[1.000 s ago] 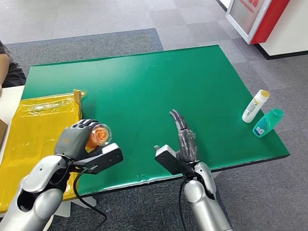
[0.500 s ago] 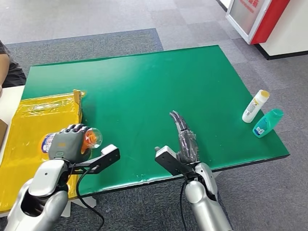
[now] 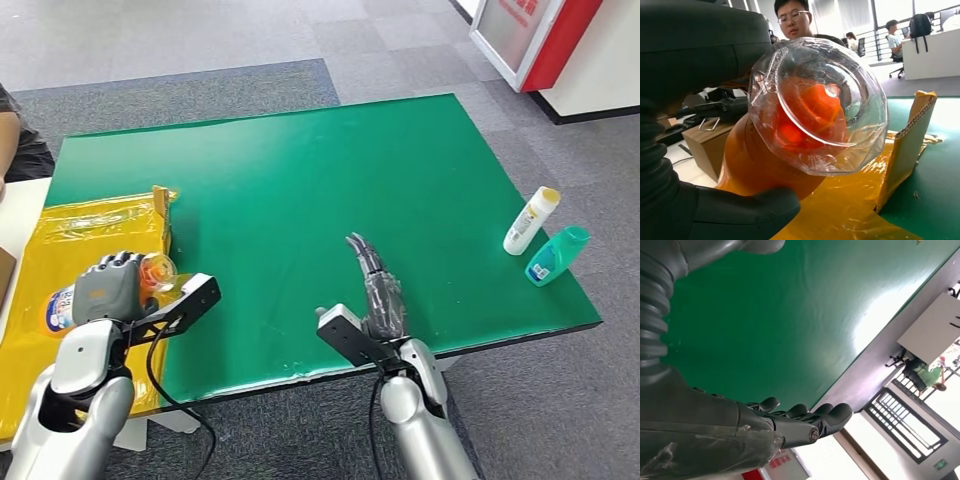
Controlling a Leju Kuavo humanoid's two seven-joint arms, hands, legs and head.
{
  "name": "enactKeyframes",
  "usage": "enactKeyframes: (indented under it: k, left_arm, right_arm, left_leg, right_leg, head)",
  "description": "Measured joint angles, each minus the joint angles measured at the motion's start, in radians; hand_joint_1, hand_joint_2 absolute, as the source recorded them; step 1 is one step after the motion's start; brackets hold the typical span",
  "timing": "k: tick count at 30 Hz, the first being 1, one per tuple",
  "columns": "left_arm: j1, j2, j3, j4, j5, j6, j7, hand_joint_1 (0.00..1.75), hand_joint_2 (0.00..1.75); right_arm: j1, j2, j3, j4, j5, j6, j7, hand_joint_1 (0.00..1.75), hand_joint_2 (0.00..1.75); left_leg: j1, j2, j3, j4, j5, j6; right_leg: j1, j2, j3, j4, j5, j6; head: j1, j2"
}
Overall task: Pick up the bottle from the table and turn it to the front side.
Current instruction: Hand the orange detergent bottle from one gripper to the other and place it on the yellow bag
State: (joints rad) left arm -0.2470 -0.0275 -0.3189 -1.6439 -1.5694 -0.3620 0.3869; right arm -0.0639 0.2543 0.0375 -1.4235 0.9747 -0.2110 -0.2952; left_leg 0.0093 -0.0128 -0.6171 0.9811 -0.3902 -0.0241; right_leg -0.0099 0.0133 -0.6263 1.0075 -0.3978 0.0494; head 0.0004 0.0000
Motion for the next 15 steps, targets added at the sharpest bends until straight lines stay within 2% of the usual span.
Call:
enactKeyframes:
  k: [7, 15]
  left_arm:
    - [-0.035, 0.01, -0.005, 0.085, 0.0, 0.004, 0.015, 1.75, 1.75]
    - [-0.075, 0.023, -0.044, 0.194, -0.001, 0.034, -0.017, 1.75, 1.75]
  right_arm:
    - [-0.006, 0.006, 0.014, 0.027, -0.005, 0.013, -0.002, 0.0, 1.75]
    - [-0.017, 0.006, 0.034, 0.062, -0.016, 0.019, -0.011, 0.0, 1.75]
  left_leg:
    - [0.0, 0.0, 0.0, 0.0, 0.0, 0.0]
    - [0.0, 0.0, 0.0, 0.0, 0.0, 0.0]
  right_leg:
    - [0.0, 0.0, 0.0, 0.0, 0.0, 0.0]
    - [0.0, 0.0, 0.0, 0.0, 0.0, 0.0]
  head:
    - [0.0, 0.0]
    - [0.0, 0.0]
